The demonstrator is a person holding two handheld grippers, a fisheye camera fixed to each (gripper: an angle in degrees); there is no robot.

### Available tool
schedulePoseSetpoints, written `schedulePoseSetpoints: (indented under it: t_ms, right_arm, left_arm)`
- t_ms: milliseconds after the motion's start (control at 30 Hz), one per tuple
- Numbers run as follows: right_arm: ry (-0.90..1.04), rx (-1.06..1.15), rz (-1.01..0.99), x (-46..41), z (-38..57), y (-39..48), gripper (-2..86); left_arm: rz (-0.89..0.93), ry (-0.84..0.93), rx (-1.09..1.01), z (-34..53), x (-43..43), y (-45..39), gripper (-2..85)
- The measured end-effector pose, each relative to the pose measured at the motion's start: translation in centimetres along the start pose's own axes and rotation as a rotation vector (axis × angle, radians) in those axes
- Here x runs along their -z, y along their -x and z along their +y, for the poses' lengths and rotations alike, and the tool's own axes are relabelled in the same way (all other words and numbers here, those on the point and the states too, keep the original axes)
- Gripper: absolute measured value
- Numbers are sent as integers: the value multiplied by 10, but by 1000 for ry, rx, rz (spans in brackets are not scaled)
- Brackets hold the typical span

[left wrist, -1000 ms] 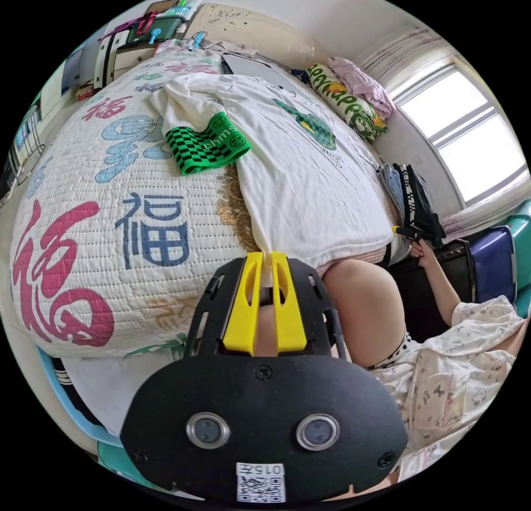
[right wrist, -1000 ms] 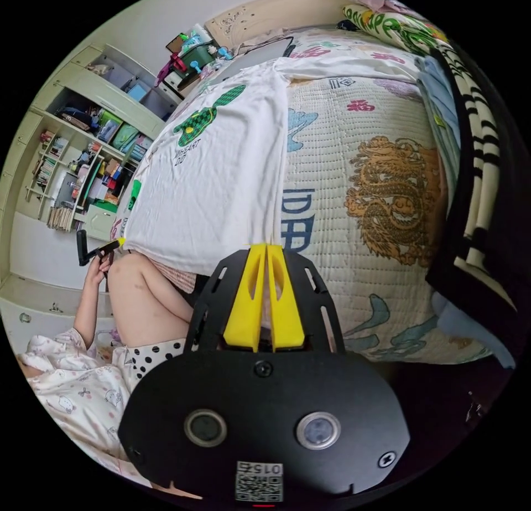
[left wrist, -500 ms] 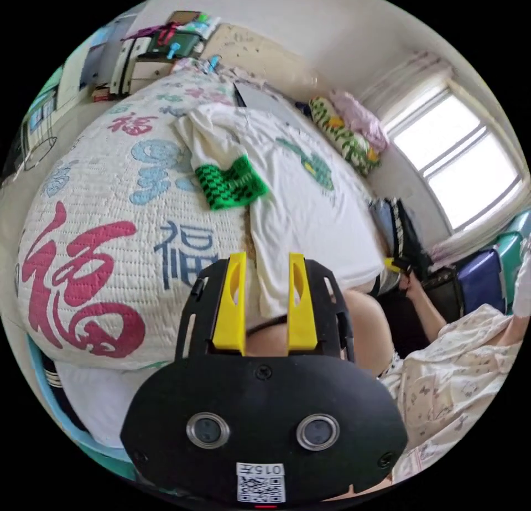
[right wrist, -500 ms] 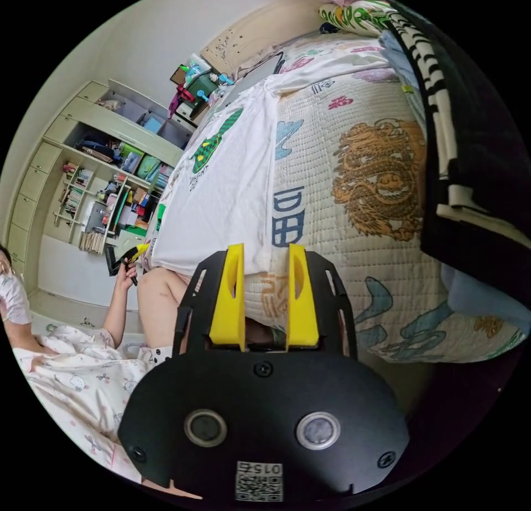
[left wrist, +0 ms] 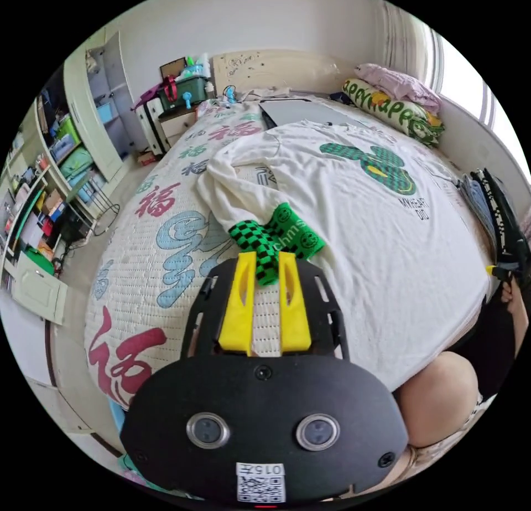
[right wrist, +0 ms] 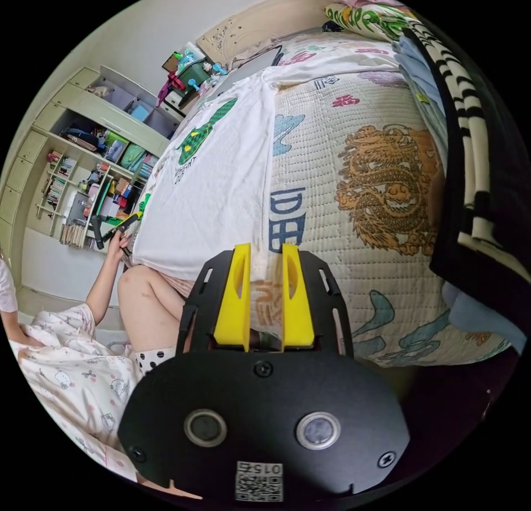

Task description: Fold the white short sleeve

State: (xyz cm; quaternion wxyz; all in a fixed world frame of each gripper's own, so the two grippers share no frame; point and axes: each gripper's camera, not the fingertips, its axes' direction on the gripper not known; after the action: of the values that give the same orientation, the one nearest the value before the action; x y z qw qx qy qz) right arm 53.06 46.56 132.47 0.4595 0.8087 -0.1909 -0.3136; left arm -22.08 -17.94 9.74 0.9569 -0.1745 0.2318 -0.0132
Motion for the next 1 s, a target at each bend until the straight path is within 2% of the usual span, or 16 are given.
schedulePoseSetpoints:
  t_ms: [100,167,267,367,467,567,667,767,867,967,1000]
  right_arm:
    - [20,3,8,0,-4,0,85]
    - [21,-11,5,-1,-5,-3,83]
    - [3,-30,-8,-1,-2,-8,82]
    - [-17,-30,-8,-3,2,-9,80]
    - [-25,-31,-1,-6,3,-11,80]
    - [-24,-31,4,-9,2,-15,79]
    - [-9,-39,19,-15,-2,-20,77]
    - [7,-41,44,-20,-6,-23,78]
    - [5,-29,56,-25,-5,-23,85]
    - [-21,-44,20,-28,-1,-32,91]
    - [-33,-61,3,-29,0,-40,90]
  left_arm:
    - [156,-20,63,0,15,49,19]
    - [257,-72,177,-3,34,104,12]
    - [325,-183,376,5,57,174,11]
    - [316,-233,551,22,65,229,38]
    - [195,-95,424,20,62,217,123]
    - [1,-75,183,29,71,163,137]
    - [-86,-109,-14,32,72,118,134]
    - [-85,-53,-63,18,48,110,133]
    - [-61,116,-70,4,-10,126,93]
    - [-8,44,17,-7,8,155,34]
    - [36,-38,80,-17,30,179,30]
